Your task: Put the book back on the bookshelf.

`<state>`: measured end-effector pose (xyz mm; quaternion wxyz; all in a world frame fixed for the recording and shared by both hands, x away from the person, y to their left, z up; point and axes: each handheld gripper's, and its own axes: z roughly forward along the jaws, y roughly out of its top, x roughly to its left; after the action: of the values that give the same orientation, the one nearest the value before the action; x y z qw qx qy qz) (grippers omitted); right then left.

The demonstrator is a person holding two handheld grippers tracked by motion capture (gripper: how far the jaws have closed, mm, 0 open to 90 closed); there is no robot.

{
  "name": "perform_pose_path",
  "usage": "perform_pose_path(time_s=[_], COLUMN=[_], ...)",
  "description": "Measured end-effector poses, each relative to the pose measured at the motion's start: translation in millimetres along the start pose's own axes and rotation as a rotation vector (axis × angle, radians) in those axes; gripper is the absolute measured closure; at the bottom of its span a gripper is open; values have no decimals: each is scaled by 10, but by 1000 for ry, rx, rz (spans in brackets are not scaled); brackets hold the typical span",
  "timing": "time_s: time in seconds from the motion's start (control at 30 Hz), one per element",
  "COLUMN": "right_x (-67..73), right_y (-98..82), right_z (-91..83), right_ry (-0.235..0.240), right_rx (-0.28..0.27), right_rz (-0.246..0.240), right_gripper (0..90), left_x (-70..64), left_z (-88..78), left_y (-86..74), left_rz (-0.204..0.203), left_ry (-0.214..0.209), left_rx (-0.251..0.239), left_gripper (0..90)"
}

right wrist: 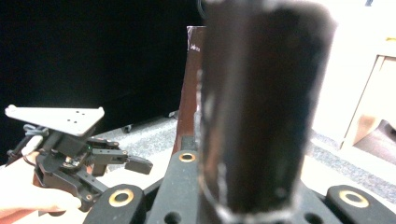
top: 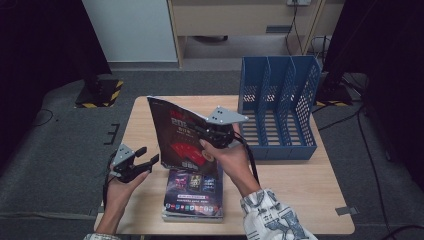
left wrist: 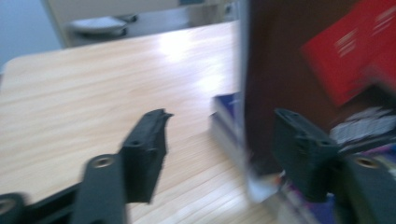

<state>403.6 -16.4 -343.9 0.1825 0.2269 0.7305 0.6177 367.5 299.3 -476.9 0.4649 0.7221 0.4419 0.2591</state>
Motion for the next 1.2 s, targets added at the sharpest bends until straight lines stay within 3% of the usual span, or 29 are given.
perform_pose_path(time_s=[0.03, 0.07, 0.17, 0.33, 0.57, 0.7, 1.2], right_x=[-5, -14, -37, -88, -160, -196, -325], right_y=[20, 47, 101, 182, 316, 393, 541], right_z=[-5, -10, -17, -17, -48, -77, -256], right_ry=[-5, -11, -27, -70, -118, -139, -200], right_rx=[-2, -7, -13, -28, -35, -38, -54], right_rz=[-1, -1, -9, -4, 7, 1, 23], right_gripper=[869, 869, 869, 869, 869, 869, 869], left_x=[0, 46, 105, 173, 203, 228, 215], left_z=[0, 15, 17, 63, 157, 198, 291], left_y=[0, -34, -71, -175, -278, -320, -414], left_rz=[0, -7, -9, 7, 10, 3, 0], left_ry=[0, 31, 74, 89, 92, 111, 105], left_rx=[0, 21, 50, 116, 197, 220, 292], left_gripper=[283, 251, 180, 100, 77, 77, 61])
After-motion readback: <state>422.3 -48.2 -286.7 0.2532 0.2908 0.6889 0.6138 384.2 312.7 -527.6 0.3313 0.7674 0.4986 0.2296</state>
